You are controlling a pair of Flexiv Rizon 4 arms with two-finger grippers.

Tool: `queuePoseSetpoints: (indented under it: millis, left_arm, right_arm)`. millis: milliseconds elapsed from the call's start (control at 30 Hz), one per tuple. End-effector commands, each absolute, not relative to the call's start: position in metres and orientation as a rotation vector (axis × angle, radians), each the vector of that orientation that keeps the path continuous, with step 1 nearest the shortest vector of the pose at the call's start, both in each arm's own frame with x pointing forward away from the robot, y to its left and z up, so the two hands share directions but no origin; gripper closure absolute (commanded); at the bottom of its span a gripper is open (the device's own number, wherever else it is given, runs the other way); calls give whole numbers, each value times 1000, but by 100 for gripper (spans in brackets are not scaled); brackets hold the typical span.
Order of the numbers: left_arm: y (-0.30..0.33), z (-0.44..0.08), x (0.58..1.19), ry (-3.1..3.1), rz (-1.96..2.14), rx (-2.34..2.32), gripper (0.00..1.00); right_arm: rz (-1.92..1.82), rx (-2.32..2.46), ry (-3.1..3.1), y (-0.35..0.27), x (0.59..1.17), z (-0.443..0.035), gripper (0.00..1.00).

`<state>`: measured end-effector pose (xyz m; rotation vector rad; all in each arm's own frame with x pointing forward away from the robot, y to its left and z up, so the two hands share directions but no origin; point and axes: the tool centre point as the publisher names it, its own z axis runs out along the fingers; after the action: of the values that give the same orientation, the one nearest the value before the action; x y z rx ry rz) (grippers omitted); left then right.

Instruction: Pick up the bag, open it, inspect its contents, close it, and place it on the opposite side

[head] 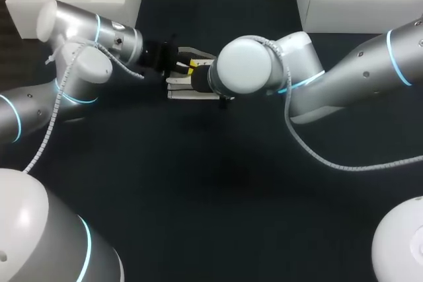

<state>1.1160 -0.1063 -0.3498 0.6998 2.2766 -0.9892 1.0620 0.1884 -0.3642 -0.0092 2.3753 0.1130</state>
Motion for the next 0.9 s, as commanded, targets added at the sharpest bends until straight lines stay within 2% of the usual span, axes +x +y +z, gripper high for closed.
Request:
queuePoseSetpoints:
  millis: [33, 167, 200, 233, 333, 367, 467, 567, 633, 733, 767, 800, 833, 867, 900]
  left_arm:
    - [-110, -356, 1122, 2287, -989, 692, 100]
    - [-114, -356, 1126, 2296, -979, 671, 100]
    - [-114, -355, 1127, 2296, -981, 663, 95]
    - [-114, -354, 1127, 2292, -996, 656, 70]
    - [-112, -349, 1126, 2285, -1004, 646, 48]
    - [-111, -346, 1124, 2283, -1005, 645, 36]
    - [-107, -338, 1120, 2274, -1006, 637, 35]
    - [-103, -329, 1116, 2269, -1005, 617, 21]
    - [-100, -321, 1113, 2267, -1012, 600, 18]
    - [-97, -311, 1108, 2265, -1053, 582, 6]
    - [-97, -307, 1107, 2266, -1053, 581, 5]
    - [-96, -304, 1105, 2267, -1065, 579, 3]
    - [-96, -301, 1104, 2272, -1090, 581, 1]
    - [-95, -298, 1104, 2275, -1096, 578, 0]
    - [-94, -296, 1103, 2280, -1093, 574, 0]
  right_arm:
    - [112, -7, 2373, 186, 1061, -365, 100]
    - [112, -7, 2373, 186, 1061, -365, 100]
    - [112, -7, 2373, 186, 1061, -365, 100]
    - [112, -7, 2373, 186, 1061, -365, 100]
    - [112, -7, 2373, 186, 1061, -365, 100]
    - [112, -7, 2373, 186, 1061, -365, 100]
    - [112, -7, 2373, 186, 1061, -365, 100]
    - [112, -7, 2373, 186, 1061, -365, 100]
    - [108, -7, 2374, 186, 1060, -364, 100]
    - [106, 2, 2377, 185, 1058, -363, 100]
    - [105, 5, 2378, 185, 1057, -362, 95]
    - [106, 9, 2380, 185, 1057, -361, 69]
    - [110, 11, 2384, 184, 1056, -360, 51]
    - [110, 15, 2390, 184, 1055, -359, 5]
    - [109, 20, 2397, 184, 1054, -357, 0]
